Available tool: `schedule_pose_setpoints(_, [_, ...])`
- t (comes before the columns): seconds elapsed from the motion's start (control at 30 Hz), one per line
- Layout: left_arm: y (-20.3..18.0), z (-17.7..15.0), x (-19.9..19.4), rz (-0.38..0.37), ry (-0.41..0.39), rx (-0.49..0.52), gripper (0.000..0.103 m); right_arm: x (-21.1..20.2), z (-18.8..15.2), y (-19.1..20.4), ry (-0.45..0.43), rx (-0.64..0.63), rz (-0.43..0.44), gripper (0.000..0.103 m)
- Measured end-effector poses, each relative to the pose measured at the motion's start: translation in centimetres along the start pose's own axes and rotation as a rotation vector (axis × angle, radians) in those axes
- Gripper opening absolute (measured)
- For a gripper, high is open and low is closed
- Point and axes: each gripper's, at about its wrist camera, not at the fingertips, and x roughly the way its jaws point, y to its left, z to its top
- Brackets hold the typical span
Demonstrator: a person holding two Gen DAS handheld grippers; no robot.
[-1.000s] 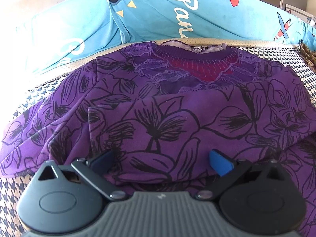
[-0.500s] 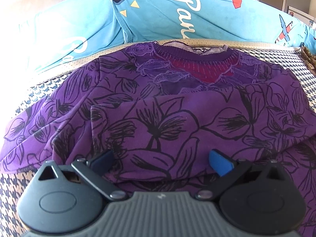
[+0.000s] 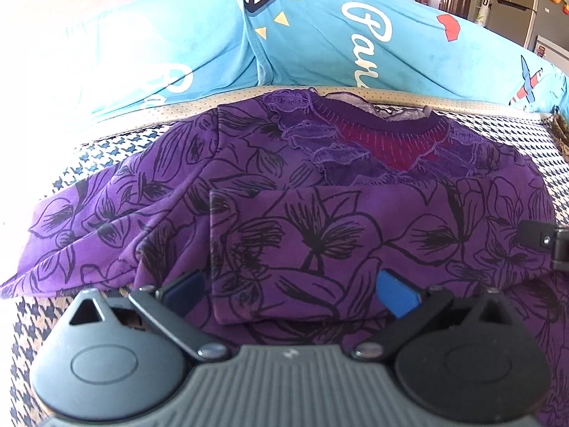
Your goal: Fold clothes
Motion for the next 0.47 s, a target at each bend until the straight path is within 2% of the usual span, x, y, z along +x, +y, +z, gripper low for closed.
schedule_pose_setpoints(0.2, [2.5,0.1,-0.2,0.052,0.004,-0.065,0.103,0.9,-0.1,2.1,0.047,0.013,0.035,0.096])
schedule_pose_setpoints(0.47, [7.4,-0.1,-1.0,0.144,-0.009,-0.206,0.103,1.7,-0.4,5.0,0.069,-0.052,0.054,0.096])
